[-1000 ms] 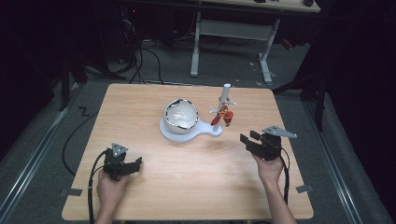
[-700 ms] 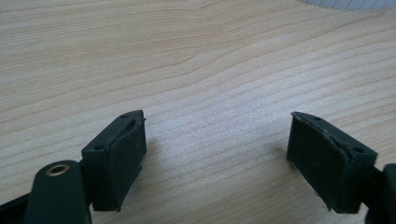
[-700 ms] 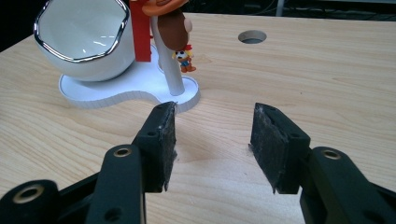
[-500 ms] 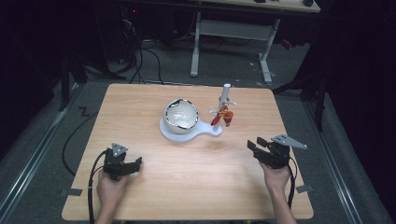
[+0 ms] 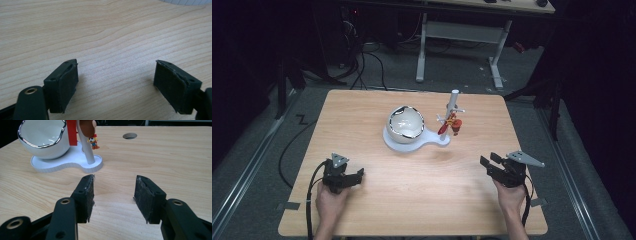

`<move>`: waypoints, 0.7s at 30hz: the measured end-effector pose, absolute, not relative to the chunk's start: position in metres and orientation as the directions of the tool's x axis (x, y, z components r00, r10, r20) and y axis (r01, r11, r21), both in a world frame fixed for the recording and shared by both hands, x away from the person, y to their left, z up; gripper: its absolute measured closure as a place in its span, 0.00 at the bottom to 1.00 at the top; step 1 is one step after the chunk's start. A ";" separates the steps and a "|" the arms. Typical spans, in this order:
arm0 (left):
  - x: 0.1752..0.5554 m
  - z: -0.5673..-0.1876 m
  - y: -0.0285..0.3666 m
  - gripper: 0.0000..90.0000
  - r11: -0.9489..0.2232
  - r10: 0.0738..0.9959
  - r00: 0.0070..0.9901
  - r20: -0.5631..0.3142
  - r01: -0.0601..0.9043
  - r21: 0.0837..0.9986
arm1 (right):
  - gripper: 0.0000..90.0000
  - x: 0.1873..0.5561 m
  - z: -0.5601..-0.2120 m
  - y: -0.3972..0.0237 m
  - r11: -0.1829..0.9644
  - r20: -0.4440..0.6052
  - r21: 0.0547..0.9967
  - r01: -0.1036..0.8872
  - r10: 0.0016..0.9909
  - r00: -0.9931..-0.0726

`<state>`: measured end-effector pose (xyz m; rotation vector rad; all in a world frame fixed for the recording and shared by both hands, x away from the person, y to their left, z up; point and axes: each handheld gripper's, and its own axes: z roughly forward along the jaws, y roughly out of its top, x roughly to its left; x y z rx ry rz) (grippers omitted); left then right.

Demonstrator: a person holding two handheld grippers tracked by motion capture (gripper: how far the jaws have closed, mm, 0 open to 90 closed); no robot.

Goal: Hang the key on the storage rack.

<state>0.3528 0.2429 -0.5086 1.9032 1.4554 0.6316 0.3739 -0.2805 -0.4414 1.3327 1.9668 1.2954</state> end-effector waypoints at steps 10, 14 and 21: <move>0.353 -0.509 0.243 0.22 -0.171 0.964 0.267 -0.012 0.649 0.741 | 0.56 0.368 -0.452 -0.283 0.096 0.153 0.860 0.500 0.888 -0.433; 0.353 -0.509 0.243 0.23 -0.171 0.964 0.267 -0.012 0.649 0.741 | 0.56 0.369 -0.455 -0.282 0.099 0.152 0.856 0.508 0.890 -0.431; 0.353 -0.509 0.243 0.22 -0.171 0.964 0.267 -0.012 0.649 0.741 | 0.57 0.370 -0.464 -0.281 0.124 0.133 0.839 0.530 0.898 -0.420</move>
